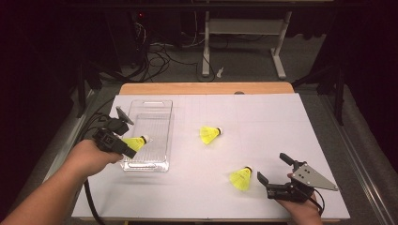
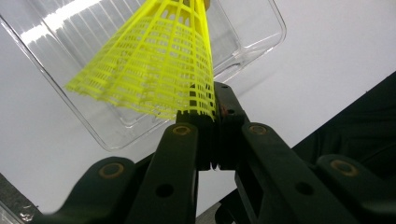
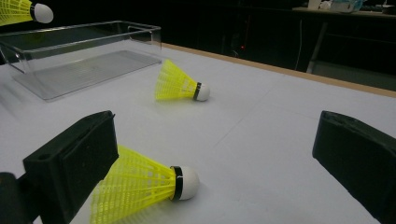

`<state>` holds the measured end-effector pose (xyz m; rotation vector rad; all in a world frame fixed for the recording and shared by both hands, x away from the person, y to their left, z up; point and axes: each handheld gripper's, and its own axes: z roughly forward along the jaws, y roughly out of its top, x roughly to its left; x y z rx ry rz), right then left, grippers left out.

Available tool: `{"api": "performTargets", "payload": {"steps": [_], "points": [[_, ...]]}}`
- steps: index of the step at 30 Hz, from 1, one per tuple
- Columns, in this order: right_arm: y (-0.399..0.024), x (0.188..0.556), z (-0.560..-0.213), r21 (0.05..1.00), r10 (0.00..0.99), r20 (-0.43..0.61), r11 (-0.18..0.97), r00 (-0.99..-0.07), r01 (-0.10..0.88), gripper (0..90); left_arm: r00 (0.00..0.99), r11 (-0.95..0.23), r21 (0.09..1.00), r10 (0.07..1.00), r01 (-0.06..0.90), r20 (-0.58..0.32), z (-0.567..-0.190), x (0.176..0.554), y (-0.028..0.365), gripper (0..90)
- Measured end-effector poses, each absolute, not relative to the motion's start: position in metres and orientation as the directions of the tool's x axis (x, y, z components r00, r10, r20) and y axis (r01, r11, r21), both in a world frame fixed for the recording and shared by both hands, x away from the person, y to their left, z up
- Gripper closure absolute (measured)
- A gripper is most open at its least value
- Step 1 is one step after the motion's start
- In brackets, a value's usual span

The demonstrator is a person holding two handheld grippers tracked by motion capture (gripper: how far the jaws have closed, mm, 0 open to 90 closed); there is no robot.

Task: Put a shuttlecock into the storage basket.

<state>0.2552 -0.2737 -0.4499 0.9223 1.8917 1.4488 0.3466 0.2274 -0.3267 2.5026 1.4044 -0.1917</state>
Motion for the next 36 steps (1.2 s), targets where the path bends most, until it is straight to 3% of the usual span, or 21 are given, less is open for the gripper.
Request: {"api": "performTargets", "payload": {"steps": [36], "points": [[-0.275,0.255,-0.449,0.971,0.803,-0.025,0.160,-0.595,0.176,0.8,0.488,-0.464,0.153,0.843,0.873,-0.226,-0.316,0.396,0.208,88.5]]}}
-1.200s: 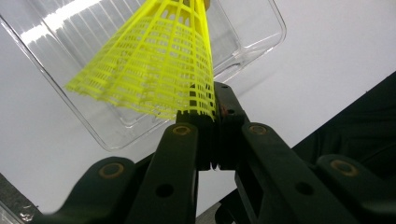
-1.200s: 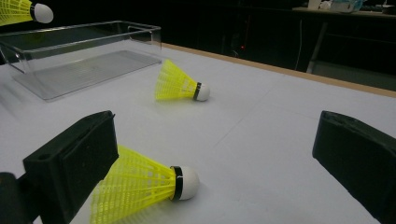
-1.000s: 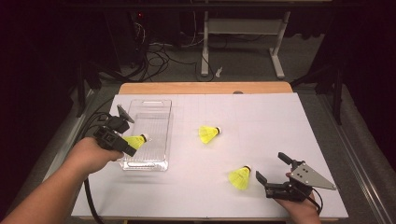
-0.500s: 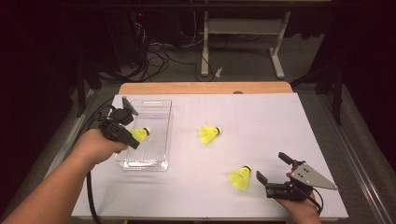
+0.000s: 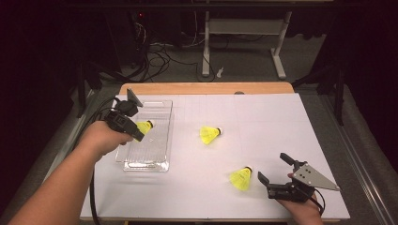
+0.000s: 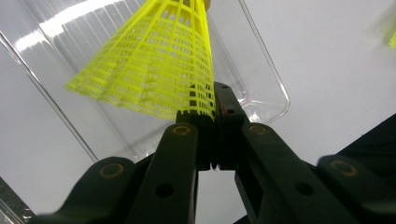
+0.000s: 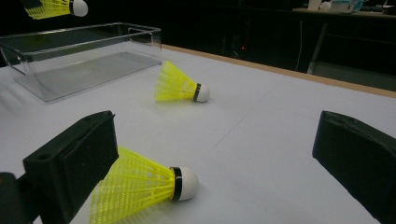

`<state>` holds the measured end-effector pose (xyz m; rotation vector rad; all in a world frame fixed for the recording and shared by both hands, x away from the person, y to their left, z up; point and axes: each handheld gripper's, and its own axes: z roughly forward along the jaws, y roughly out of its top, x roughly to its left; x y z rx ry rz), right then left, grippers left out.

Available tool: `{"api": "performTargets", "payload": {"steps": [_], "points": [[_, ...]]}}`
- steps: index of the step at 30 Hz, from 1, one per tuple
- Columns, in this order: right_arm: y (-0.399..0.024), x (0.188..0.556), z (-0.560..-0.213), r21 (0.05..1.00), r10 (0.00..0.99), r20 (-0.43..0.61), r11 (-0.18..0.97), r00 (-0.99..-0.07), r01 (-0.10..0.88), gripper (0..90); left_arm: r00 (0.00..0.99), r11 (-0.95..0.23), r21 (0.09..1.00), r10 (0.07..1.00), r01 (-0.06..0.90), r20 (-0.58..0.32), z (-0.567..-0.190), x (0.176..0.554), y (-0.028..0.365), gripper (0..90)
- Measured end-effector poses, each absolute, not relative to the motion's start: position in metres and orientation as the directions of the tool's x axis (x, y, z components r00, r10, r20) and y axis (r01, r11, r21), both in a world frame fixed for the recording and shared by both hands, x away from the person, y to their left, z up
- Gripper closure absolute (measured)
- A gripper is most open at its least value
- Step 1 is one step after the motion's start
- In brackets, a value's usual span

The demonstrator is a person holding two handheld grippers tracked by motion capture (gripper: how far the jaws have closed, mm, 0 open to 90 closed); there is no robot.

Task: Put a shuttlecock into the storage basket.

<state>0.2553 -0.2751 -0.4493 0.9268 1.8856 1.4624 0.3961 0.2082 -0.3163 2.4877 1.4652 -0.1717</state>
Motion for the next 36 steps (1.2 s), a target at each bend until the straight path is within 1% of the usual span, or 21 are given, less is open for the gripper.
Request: {"api": "performTargets", "payload": {"steps": [6,30,36], "points": [[-0.276,0.255,-0.449,0.972,0.802,-0.025,0.159,-0.596,0.174,0.8,0.474,-0.453,0.140,0.851,0.881,-0.228,-0.321,0.405,0.205,88.5],[-0.279,0.255,-0.448,0.973,0.803,-0.014,0.147,-0.595,0.176,0.8,0.456,-0.427,0.166,0.859,0.889,-0.231,-0.318,0.429,0.189,88.6],[-0.278,0.254,-0.448,0.973,0.802,-0.013,0.147,-0.597,0.177,0.8,0.455,-0.426,0.165,0.861,0.889,-0.226,-0.322,0.432,0.186,88.6]]}}
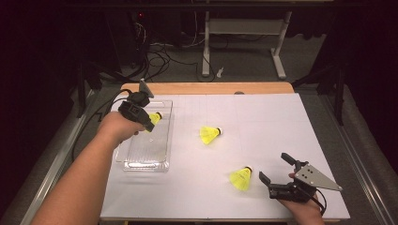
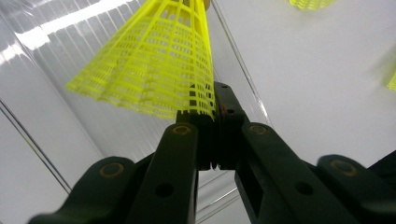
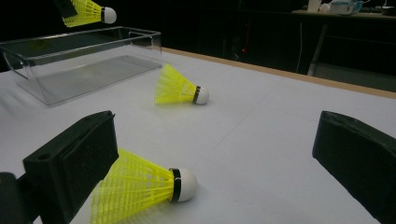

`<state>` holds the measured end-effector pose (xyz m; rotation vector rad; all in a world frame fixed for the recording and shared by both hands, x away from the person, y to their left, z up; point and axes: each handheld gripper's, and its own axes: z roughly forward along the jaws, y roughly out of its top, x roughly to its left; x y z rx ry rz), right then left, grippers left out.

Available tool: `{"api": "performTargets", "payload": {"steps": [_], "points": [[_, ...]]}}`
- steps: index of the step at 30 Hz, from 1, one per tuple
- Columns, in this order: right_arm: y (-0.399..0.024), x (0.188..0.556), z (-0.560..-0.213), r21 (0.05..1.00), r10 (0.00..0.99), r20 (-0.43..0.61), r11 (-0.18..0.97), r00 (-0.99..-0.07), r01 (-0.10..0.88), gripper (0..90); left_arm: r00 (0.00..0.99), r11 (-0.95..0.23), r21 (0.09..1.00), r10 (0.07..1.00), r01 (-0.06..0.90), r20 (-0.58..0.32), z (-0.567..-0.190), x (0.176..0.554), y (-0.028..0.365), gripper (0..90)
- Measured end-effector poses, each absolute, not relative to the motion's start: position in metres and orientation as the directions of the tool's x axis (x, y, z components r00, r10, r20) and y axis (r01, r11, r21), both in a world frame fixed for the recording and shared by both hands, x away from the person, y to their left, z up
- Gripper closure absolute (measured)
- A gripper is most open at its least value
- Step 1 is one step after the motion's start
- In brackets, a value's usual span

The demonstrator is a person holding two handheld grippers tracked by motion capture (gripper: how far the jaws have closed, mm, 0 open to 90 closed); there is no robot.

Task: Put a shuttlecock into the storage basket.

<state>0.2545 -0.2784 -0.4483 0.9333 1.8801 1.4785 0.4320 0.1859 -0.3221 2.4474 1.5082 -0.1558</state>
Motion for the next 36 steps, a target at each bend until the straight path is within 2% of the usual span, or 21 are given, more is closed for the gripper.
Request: {"api": "performTargets", "payload": {"steps": [36], "points": [[-0.279,0.255,-0.448,0.974,0.803,-0.012,0.144,-0.596,0.175,0.8,0.434,-0.413,0.138,0.873,0.900,-0.220,-0.362,0.443,0.173,88.5]]}}
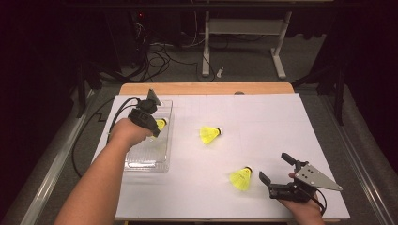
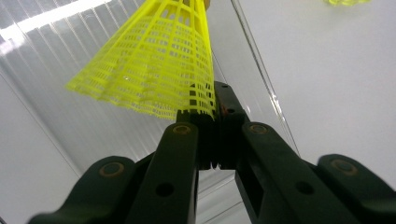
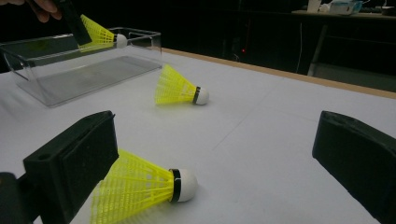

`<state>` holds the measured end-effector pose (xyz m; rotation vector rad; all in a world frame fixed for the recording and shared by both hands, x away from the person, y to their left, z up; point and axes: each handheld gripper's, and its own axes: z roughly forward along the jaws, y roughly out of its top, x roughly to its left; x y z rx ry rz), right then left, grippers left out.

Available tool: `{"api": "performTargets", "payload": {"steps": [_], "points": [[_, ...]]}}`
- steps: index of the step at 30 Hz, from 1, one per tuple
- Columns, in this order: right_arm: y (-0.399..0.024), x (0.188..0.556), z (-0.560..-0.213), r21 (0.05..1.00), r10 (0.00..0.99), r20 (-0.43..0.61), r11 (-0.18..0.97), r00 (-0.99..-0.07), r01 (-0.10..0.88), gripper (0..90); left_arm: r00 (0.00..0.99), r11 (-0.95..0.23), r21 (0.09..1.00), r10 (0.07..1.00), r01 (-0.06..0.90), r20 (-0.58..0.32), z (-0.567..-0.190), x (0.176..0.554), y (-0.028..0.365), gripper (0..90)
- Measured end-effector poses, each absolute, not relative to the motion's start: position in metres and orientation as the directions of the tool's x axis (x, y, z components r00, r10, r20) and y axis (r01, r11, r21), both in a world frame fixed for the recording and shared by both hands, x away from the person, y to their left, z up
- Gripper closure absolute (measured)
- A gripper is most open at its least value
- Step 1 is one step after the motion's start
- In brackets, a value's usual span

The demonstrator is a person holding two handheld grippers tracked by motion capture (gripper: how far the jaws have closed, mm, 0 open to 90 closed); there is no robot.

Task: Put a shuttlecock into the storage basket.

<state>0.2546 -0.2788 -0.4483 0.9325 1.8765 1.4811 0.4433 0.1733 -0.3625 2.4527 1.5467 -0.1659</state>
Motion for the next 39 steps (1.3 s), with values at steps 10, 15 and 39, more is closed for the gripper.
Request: {"api": "performTargets", "payload": {"steps": [10,15,39], "points": [[-0.280,0.255,-0.448,0.974,0.803,-0.010,0.142,-0.595,0.175,0.8,0.432,-0.411,0.139,0.876,0.901,-0.214,-0.372,0.447,0.170,88.5],[-0.280,0.255,-0.448,0.974,0.803,-0.011,0.142,-0.596,0.174,0.8,0.438,-0.417,0.134,0.874,0.899,-0.211,-0.378,0.448,0.170,88.5],[-0.279,0.256,-0.449,0.973,0.799,-0.018,0.153,-0.600,0.175,0.9,0.424,-0.408,0.112,0.877,0.906,-0.227,-0.396,0.451,0.164,88.3]]}}
